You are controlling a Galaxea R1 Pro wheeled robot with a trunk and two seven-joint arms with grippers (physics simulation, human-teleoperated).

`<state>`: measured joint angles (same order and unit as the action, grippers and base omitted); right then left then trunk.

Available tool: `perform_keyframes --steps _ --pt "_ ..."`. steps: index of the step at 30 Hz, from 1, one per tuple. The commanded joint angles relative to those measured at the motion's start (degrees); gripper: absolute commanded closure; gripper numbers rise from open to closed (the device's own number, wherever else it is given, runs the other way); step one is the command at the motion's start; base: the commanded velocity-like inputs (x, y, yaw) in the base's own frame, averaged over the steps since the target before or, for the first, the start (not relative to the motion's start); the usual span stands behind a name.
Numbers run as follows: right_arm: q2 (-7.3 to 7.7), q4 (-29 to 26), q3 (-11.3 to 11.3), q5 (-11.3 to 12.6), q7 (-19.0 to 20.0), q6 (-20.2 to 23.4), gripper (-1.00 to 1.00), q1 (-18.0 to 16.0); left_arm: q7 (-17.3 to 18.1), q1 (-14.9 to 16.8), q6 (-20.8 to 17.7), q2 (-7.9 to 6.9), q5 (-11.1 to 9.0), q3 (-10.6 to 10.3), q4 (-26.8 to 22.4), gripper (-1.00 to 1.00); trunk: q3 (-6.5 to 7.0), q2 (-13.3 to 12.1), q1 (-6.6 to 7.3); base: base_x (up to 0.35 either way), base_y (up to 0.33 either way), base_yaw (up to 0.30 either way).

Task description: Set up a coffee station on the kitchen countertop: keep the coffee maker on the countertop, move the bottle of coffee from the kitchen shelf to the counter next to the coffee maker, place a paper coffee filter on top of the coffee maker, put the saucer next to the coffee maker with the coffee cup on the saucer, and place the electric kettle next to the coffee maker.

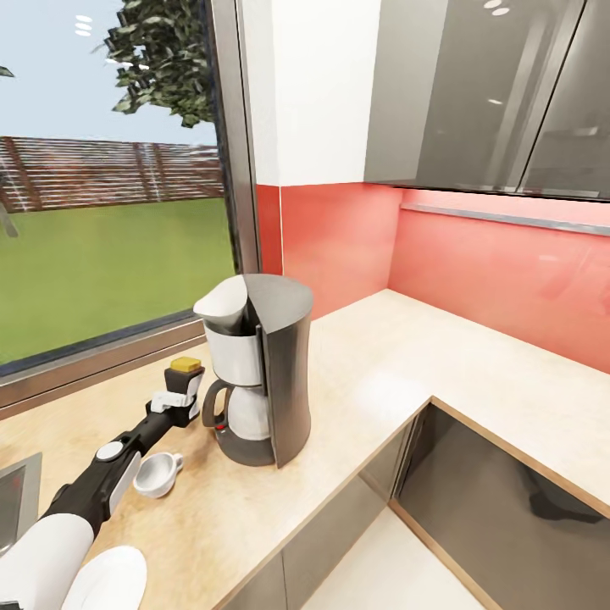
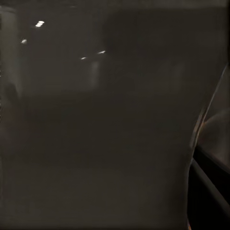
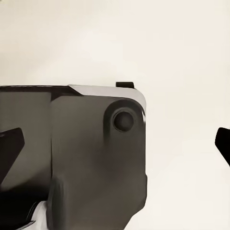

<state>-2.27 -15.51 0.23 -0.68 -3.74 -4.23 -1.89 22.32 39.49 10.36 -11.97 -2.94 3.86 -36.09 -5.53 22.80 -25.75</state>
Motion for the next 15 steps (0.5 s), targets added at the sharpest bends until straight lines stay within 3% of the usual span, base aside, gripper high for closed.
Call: perform_keyframes --steps 1,10,11,15 --pt "-0.02 0.04 0.03 -0.05 -0.22 -0.17 -1.0 -0.04 0.45 0.06 0.01 0.01 -0.32 0.17 0.05 1.0 -0.12 0.12 -0.03 0.0 0.0 0.0" --pt "-0.02 0.04 0.03 -0.1 -0.22 -0.17 -1.0 -0.04 0.45 0.02 0.01 0.02 -0.32 0.17 0.14 1.0 -0.12 0.12 -0.03 0.0 0.0 0.0" --pt "-0.02 0.04 0.03 -0.1 -0.22 -0.17 -1.0 -0.04 0.45 0.01 -0.02 0.02 -0.32 0.15 0.14 -1.0 -0.12 0.12 -0.03 0.0 0.0 0.0" --pt "-0.02 0.04 0.03 -0.11 -0.22 -0.17 -1.0 -0.04 0.45 0.02 -0.03 0.07 -0.35 0.18 0.86 -1.0 -0.12 0.12 -0.03 0.0 0.0 0.0"
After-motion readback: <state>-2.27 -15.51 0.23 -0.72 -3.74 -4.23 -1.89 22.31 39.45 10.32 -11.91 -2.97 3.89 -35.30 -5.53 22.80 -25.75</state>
